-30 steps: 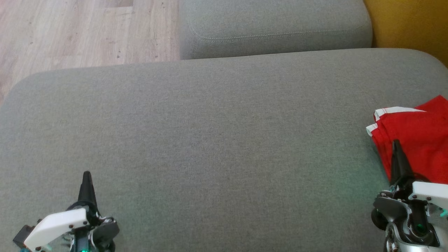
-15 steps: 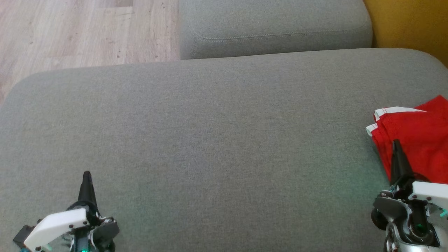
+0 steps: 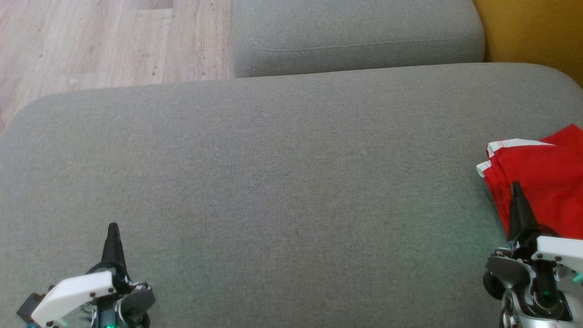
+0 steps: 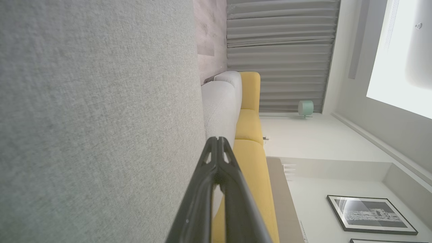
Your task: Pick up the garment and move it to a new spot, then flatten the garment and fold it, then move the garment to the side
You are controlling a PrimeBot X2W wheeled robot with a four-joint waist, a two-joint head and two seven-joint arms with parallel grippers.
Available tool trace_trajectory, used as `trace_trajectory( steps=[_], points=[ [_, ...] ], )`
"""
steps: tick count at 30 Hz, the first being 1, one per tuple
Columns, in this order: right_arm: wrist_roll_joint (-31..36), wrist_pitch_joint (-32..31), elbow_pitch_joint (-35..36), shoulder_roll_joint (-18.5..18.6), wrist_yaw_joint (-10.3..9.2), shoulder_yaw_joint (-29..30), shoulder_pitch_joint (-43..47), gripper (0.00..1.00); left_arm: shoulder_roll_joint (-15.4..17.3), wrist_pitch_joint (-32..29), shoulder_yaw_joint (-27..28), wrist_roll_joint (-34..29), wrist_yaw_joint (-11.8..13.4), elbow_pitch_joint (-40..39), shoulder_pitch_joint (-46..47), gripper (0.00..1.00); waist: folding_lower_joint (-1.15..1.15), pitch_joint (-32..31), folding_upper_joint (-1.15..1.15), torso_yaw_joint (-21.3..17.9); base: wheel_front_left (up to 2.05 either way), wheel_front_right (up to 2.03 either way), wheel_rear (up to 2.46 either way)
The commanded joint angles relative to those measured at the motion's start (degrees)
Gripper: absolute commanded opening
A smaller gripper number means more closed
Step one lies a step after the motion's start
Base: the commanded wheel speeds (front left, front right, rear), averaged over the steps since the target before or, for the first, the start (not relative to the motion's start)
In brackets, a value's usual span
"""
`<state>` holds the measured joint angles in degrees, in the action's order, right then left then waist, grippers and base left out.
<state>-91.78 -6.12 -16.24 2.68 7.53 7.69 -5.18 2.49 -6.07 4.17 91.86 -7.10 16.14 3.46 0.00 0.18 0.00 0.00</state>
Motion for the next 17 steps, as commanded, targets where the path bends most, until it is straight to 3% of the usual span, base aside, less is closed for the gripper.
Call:
trace_trajectory(
  steps=[1, 17],
  points=[
    [-0.4, -0.4, 2.2, 0.2, -0.04, -1.2, -1.0, 0.00, 0.4, -0.4, 2.3, 0.3, -0.4, -2.1, 2.7, 0.00, 0.00, 0.0, 0.00, 0.0, 0.00, 0.00, 0.00],
    [-0.4, -0.4, 2.2, 0.2, -0.04, -1.2, -1.0, 0.00, 0.4, -0.4, 2.3, 0.3, -0.4, -2.1, 2.7, 0.00, 0.00, 0.0, 0.00, 0.0, 0.00, 0.00, 0.00]
  ],
)
